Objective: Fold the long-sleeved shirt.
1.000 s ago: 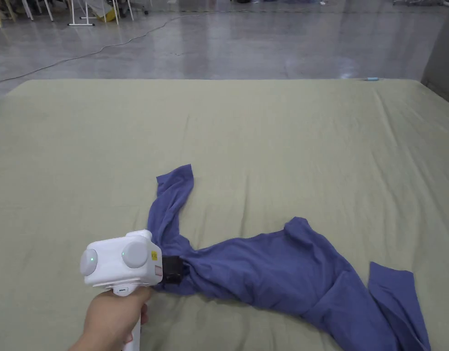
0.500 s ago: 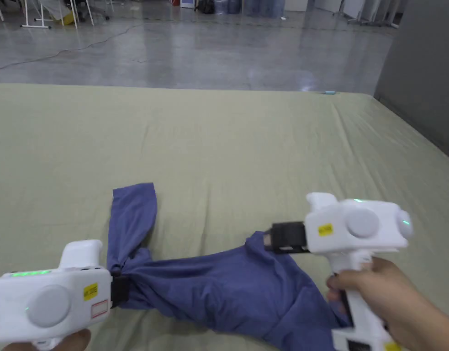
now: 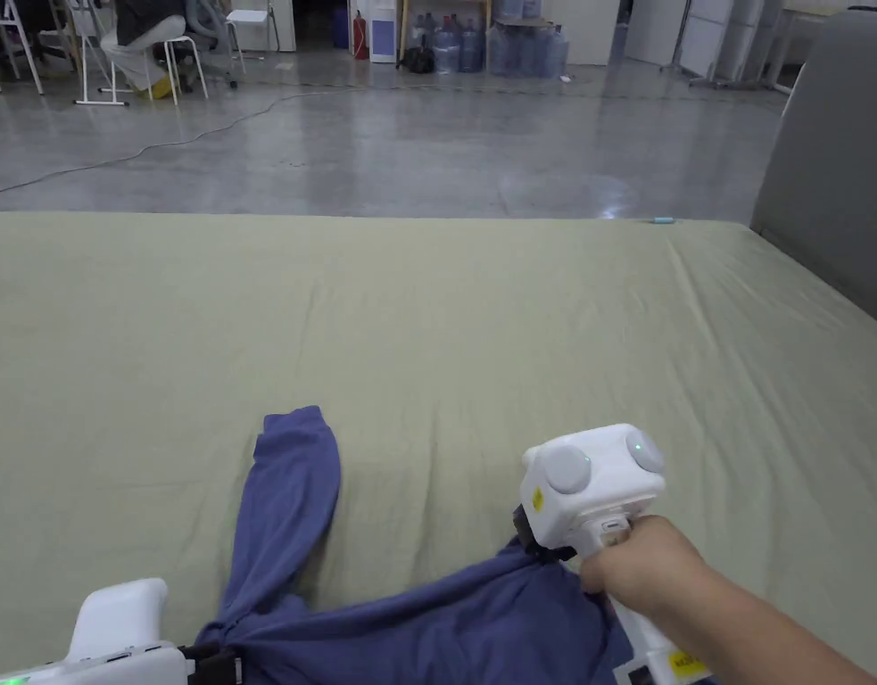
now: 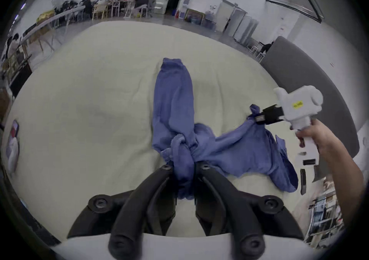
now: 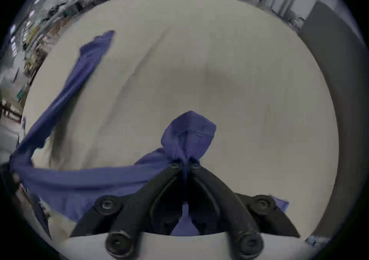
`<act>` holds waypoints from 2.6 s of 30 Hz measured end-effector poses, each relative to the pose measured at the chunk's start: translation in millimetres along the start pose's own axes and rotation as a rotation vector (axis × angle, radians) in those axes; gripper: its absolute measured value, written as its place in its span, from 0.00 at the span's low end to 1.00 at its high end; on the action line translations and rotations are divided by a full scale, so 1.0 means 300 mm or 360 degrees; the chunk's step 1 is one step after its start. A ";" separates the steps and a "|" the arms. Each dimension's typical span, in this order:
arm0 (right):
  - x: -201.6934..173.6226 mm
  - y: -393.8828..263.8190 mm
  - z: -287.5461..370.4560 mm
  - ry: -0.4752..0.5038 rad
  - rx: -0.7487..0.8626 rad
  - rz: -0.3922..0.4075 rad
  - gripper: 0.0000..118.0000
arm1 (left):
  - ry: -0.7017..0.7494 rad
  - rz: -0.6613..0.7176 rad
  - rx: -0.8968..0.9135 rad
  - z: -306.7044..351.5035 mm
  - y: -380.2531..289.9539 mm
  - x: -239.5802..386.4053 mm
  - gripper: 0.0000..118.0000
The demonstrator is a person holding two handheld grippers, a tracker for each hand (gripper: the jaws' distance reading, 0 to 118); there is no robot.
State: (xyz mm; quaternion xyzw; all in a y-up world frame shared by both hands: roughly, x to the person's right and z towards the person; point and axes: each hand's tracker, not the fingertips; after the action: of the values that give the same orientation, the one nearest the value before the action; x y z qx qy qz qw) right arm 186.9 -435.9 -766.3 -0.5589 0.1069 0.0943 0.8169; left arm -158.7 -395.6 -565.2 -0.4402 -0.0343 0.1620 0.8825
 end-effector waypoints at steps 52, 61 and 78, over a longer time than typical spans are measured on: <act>0.309 0.661 1.670 -0.0484 0.1366 -0.0130 0.00 | 0.0210 -0.0336 0.1006 0.813 1.439 0.768 0.06; 0.320 0.260 0.848 -0.0164 0.0825 -0.0158 0.00 | 0.0213 -0.0310 0.0389 0.172 0.991 0.497 0.06; 0.109 -0.911 0.396 -0.0019 0.0193 0.0221 0.00 | 0.0066 -0.0264 -0.0172 0.213 -0.177 0.129 0.06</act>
State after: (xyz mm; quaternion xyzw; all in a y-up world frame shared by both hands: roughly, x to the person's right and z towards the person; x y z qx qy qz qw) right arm 301.3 -421.6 -489.7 -0.4991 0.1461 0.1473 0.8414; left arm -121.6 -364.1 -487.6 -0.4862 -0.0610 0.0770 0.8683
